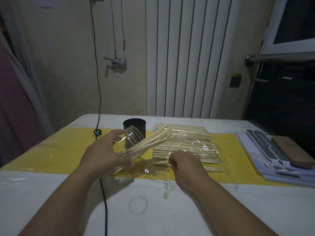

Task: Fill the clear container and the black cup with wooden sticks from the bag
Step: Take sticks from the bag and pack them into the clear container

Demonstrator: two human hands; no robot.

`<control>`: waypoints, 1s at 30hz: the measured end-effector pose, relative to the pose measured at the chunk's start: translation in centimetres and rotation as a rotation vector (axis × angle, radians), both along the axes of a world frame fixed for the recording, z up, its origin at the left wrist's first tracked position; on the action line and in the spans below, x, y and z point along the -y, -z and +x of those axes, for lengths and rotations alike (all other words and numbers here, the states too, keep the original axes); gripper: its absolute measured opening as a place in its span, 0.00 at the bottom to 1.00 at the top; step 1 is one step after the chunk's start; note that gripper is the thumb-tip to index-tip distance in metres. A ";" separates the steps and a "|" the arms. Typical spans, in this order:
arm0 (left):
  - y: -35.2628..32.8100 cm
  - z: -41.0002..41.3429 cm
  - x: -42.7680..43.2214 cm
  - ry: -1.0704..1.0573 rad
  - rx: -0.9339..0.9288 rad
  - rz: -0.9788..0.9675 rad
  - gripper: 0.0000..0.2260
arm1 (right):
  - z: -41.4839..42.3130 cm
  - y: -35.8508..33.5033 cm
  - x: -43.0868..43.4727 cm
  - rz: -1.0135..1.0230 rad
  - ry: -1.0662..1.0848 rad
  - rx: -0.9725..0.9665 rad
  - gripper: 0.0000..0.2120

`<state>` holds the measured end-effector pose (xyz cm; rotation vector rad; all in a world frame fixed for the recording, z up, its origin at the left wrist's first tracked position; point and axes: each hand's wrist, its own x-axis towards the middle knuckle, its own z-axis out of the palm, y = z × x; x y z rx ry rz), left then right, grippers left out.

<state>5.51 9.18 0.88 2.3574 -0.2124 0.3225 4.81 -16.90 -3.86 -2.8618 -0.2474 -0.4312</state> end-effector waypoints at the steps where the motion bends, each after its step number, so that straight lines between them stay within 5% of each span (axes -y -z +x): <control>1: 0.0 0.0 0.0 -0.001 -0.005 -0.003 0.44 | 0.1 0.0 0.1 0.036 -0.012 0.001 0.09; 6: -0.1 0.0 0.0 -0.002 -0.011 -0.003 0.45 | 0.4 0.5 0.3 0.017 0.004 -0.007 0.16; 19: 0.0 0.1 0.0 -0.033 0.003 0.016 0.47 | -0.1 -0.3 0.3 0.001 0.005 -0.078 0.08; 26: 0.1 0.1 0.0 -0.012 -0.004 0.004 0.47 | 0.3 -0.2 0.4 -0.023 0.004 -0.126 0.15; 30: 0.0 0.1 0.1 -0.010 -0.002 0.001 0.47 | 0.1 -0.4 0.3 -0.072 0.016 -0.104 0.10</control>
